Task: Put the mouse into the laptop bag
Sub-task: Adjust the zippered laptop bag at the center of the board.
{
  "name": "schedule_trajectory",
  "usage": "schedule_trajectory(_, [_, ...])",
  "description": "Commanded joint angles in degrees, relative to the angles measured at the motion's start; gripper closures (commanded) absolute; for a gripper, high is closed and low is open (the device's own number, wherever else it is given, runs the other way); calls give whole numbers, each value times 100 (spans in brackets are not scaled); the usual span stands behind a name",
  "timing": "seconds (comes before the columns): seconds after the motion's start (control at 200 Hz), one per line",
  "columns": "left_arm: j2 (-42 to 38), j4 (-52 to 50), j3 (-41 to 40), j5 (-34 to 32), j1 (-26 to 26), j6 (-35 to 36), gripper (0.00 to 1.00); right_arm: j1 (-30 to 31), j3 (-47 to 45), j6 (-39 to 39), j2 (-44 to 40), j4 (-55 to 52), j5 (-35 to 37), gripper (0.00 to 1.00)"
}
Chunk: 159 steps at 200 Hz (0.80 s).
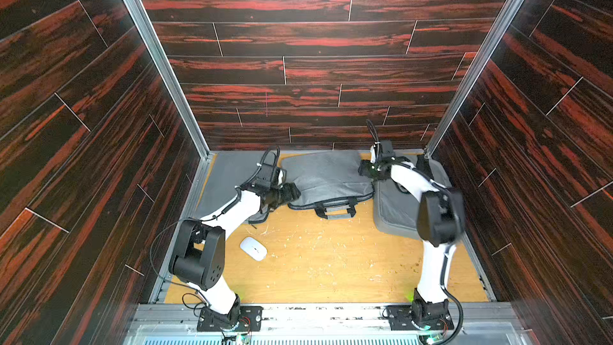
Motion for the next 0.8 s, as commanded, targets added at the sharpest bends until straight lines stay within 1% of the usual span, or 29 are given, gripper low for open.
schedule_trajectory(0.0, [-309, 126, -166, 146, 15, -61, 23, 12, 449, -90, 646, -585, -451, 36])
schedule_trajectory(0.035, [-347, 124, -226, 187, 17, -54, 23, 21, 389, -43, 712, -586, -641, 37])
schedule_trajectory(0.105, [-457, 104, -339, 228, 15, -28, 22, 97, -92, 88, 640, -329, -924, 38])
schedule_trajectory(0.25, [-662, 41, -496, 326, 0, -71, 22, 394, -1167, 406, 276, -129, -948, 40])
schedule_trajectory(0.361, [-825, 69, -613, 279, -57, -104, 22, 639, -2306, 826, -223, 443, -1255, 41])
schedule_trajectory(0.436, [-892, 67, -696, 220, -136, -122, 22, 893, -2884, 1008, -526, 683, -1201, 41])
schedule_trajectory(0.621, [-911, -18, -764, 156, -537, -63, 22, 1541, -4212, 1606, -1278, 1340, -1283, 42])
schedule_trajectory(0.696, [-1010, -139, -773, 71, -769, 7, 22, 1654, -4731, 1813, -1748, 1547, -1302, 42])
schedule_trajectory(0.792, [-1326, -236, -938, -252, -1079, 19, 22, 1682, -5274, 1980, -2469, 1613, -1229, 41])
